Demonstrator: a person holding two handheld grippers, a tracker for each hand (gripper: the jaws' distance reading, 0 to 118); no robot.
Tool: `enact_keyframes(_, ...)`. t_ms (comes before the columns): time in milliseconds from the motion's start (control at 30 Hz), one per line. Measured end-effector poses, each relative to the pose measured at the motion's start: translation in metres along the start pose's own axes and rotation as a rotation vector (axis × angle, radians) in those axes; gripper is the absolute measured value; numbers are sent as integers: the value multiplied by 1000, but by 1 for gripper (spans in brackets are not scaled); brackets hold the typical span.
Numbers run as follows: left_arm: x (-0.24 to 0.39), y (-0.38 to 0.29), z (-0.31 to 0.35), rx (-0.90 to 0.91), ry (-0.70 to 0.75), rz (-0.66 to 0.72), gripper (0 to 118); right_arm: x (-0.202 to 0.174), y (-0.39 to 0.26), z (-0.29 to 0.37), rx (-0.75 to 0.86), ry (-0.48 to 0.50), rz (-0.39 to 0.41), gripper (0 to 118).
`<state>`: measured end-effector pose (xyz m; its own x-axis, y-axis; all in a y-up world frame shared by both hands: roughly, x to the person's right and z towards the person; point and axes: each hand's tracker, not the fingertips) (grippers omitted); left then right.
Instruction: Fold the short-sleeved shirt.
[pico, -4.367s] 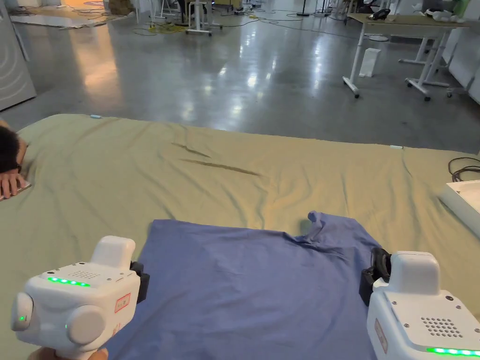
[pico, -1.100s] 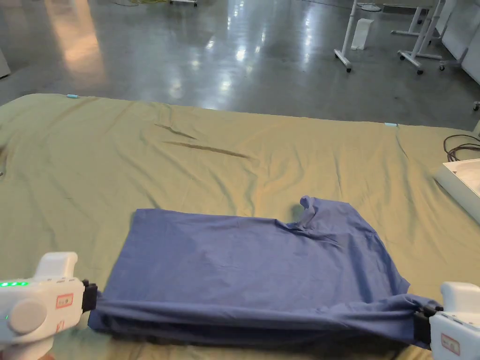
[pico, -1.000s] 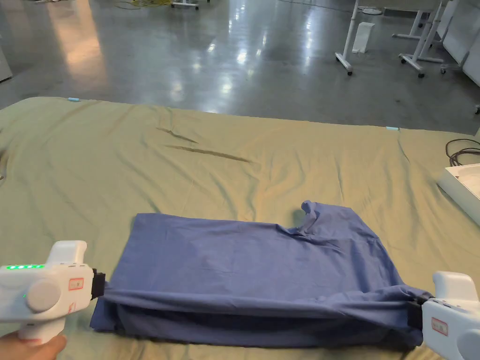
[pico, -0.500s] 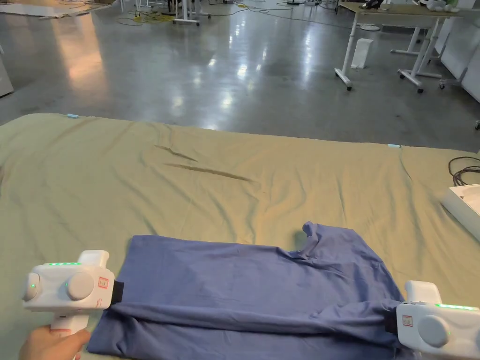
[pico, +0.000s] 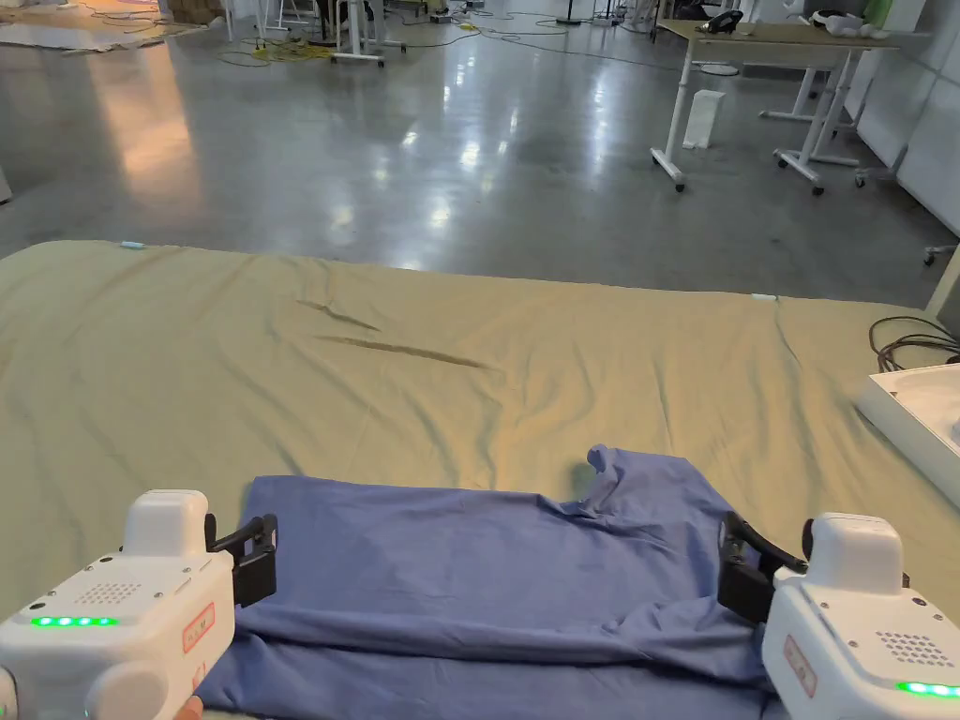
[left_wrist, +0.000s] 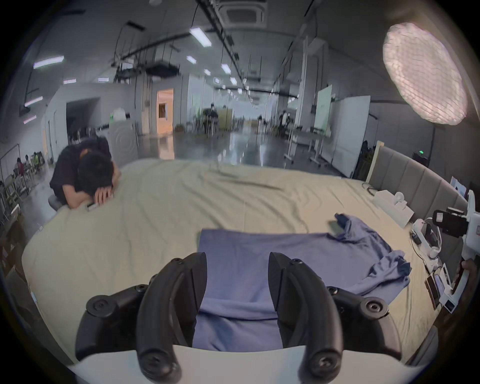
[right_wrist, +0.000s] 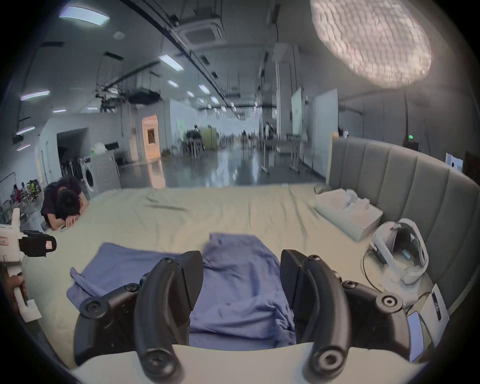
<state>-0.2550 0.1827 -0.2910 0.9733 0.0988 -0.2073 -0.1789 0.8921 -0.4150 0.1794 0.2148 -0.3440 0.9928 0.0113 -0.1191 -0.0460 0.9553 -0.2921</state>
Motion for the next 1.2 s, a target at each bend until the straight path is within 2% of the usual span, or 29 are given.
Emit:
enact_keyframes(33, 7, 1, 8, 29, 4, -17, 51, -8, 2, 8, 31, -3, 10, 57)
enact_keyframes(67, 14, 0, 16, 61, 1, -39, 48, -15, 3, 15, 57, -2, 26, 45)
enact_keyframes(100, 20, 0, 23, 66, 0, -55, 36, -21, 3, 22, 89, -5, 37, 26)
enact_keyframes(133, 26, 0, 28, 84, 7, -72, 26, -25, 2, 24, 107, -13, 49, 17)
enact_keyframes(233, 36, 0, 42, 122, 11, -84, 7, -36, 2, 35, 139, -5, 50, 0)
enact_keyframes(267, 37, 0, 47, 136, -1, -79, 1, -37, 0, 37, 163, 16, 34, 0)
enact_keyframes(300, 41, 0, 50, 147, -4, -79, 1, -40, 0, 39, 190, 9, 20, 0)
enact_keyframes(467, 38, 1, 60, 156, 19, -110, 1, -47, 1, 44, 178, 10, 62, 0)
enact_keyframes(533, 30, -1, 60, 144, 39, -115, 1, -47, 0, 45, 176, 16, 56, 0)
enact_keyframes(800, -37, -21, -1, -223, 98, -39, 1, -45, -5, 37, 114, 19, 54, 0)
enact_keyframes(933, -65, -28, -40, -423, 82, 19, 1, -43, -9, 35, 89, 24, 46, 0)
enact_keyframes(967, -69, -28, -48, -459, 78, 28, 2, -42, -10, 34, 79, 24, 44, 0)
enact_keyframes(1000, -73, -28, -58, -500, 83, 32, 11, -41, -11, 33, 73, 22, 44, 0)
enact_keyframes(1067, -80, -30, -75, -561, 107, 47, 43, -40, -14, 33, 62, 12, 52, 0)
enact_keyframes(1100, -81, -33, -77, -587, 91, 61, 63, -39, -15, 32, 55, 11, 54, 0)
enact_keyframes(1133, -81, -36, -85, -617, 79, 84, 68, -38, -16, 31, 46, 9, 54, 0)
enact_keyframes(1200, -80, -43, -97, -672, 98, 79, 68, -37, -19, 31, 34, 3, 56, 0)
